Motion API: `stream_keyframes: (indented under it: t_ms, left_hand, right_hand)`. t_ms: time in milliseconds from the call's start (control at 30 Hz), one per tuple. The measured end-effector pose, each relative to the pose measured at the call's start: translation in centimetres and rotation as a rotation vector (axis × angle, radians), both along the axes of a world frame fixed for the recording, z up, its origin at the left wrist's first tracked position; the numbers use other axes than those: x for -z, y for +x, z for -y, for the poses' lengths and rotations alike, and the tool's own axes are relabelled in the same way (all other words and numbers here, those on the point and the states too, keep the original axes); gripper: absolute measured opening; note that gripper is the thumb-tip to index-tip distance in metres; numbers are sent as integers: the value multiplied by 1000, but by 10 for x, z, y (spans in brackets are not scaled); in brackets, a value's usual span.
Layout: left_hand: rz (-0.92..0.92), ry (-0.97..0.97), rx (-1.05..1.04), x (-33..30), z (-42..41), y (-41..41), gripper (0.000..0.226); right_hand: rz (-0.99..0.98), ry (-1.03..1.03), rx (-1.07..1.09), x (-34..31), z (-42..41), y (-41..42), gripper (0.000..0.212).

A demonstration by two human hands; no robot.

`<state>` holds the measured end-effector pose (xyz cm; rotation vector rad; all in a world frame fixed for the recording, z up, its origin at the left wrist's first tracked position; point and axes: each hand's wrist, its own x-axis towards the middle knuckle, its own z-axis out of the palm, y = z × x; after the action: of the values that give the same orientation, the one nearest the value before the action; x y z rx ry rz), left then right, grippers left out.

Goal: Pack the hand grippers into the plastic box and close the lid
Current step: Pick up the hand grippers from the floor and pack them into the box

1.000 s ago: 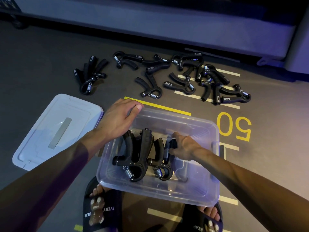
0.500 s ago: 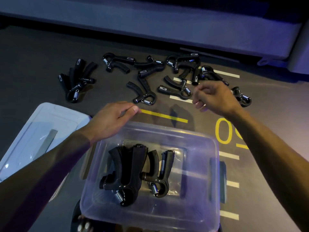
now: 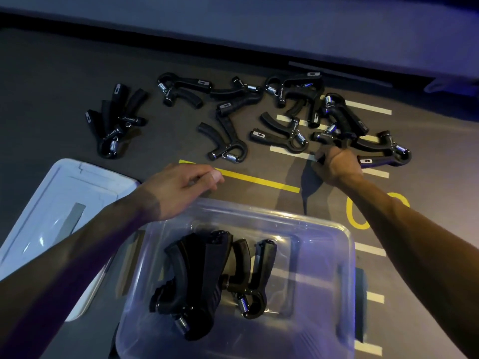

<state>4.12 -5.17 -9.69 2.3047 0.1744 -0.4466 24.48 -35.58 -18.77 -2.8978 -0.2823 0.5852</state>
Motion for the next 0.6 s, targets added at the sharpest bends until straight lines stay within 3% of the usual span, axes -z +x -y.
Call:
stream_keyframes:
  t_ms: [133,333,433,600]
  left_hand:
    - [18,27,-20,-6,2,-4,45]
    - [233,45,-99,-32,18,-12,35]
    - [281,-48,-183,-45,28,-14,43]
    - [179,-499,-380,-69,44,-20,44]
  right_hand:
    - [-1,129,3,-17,-2,-15,11]
    - [-236,702,194,-92,-20,-47,7]
    - [-271,828,14,-137,-29,-73,10]
    - [-88,839,-370,-172,-41,-137,7]
